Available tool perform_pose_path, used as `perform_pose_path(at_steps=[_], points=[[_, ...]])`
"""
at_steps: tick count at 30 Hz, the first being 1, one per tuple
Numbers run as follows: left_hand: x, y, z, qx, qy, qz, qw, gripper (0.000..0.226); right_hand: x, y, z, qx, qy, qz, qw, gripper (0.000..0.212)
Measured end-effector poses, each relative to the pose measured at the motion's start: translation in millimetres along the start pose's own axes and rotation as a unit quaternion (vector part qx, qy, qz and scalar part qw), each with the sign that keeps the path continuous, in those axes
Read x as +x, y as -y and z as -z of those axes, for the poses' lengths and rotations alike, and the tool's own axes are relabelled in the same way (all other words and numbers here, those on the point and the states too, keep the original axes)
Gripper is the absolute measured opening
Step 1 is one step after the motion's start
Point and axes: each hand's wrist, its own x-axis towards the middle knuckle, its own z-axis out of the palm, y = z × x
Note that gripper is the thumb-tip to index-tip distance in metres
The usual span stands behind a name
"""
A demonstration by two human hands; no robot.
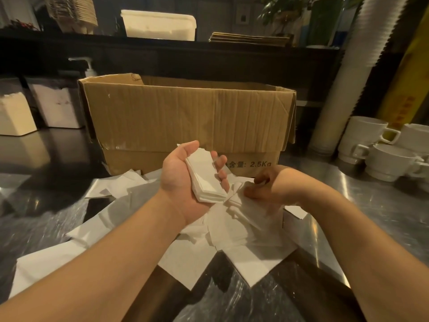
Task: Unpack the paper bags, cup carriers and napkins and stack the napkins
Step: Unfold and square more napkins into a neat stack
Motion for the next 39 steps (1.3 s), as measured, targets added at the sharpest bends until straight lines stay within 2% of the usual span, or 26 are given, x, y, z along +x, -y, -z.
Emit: perform_pose_path(at_steps=[3,9,14,17,20,22,24,27,29,31,33,35,39], points=[[-0.3,0.0,-0.2,0.004,-0.001,0.001,1.0,0.034,0.8,0.8,-0.7,-0.02,0.013,-0.011,1.0,0.057],[-0.7,0.0,-0.3,0.009,-0.004,0.004,1.0,0.034,2.4,-1.5,2.0,0.092,-0.024,-0.003,0.995,0.051],[-1.5,0.2,-0.3,0.011,-0.005,0.002,1.0,0.034,2.3,-1.5,-0.6,0.078,-0.015,-0.012,0.997,0.048],[-0.9,0.9,-0.2,0.012,-0.006,0.003,1.0,0.033,1.7,-2.5,0.2,0.117,-0.027,-0.001,0.993,0.047],[-0.3,1.0,-0.1,0.014,-0.004,0.0,1.0,0.035,1.7,-3.3,2.9,0.148,-0.086,0.016,0.985,0.035],[-0.3,0.3,0.1,0.018,-0.003,-0.002,1.0,0.036,-1.4,-0.4,4.7,0.185,-0.095,0.022,0.978,0.022],[0.7,-0.7,0.8,0.028,-0.009,-0.007,1.0,0.035,-7.2,3.0,10.1,0.277,-0.055,0.036,0.959,0.014],[1.9,-1.5,-0.4,0.04,-0.015,-0.024,0.999,0.028,-22.1,3.9,24.7,0.456,0.073,0.098,0.881,0.026],[0.7,-1.6,-2.9,0.058,-0.014,-0.025,0.998,0.027,-28.7,4.9,29.8,0.498,0.137,0.145,0.844,0.033],[-3.2,0.2,-4.7,0.098,0.013,0.009,0.995,0.036,-29.8,8.4,26.8,0.514,0.135,0.176,0.829,0.027],[-7.6,3.6,-7.5,0.123,0.066,0.048,0.989,0.054,-27.9,12.9,18.4,0.495,0.08,0.185,0.845,0.017],[-9.6,7.4,-8.9,0.142,0.099,0.063,0.983,0.059,-27.1,18.2,8.7,0.453,0.023,0.181,0.873,0.01],[-11.4,9.1,-8.7,0.157,0.101,0.069,0.98,0.071,-29.4,27.3,-0.4,0.428,-0.008,0.149,0.891,0.011]])
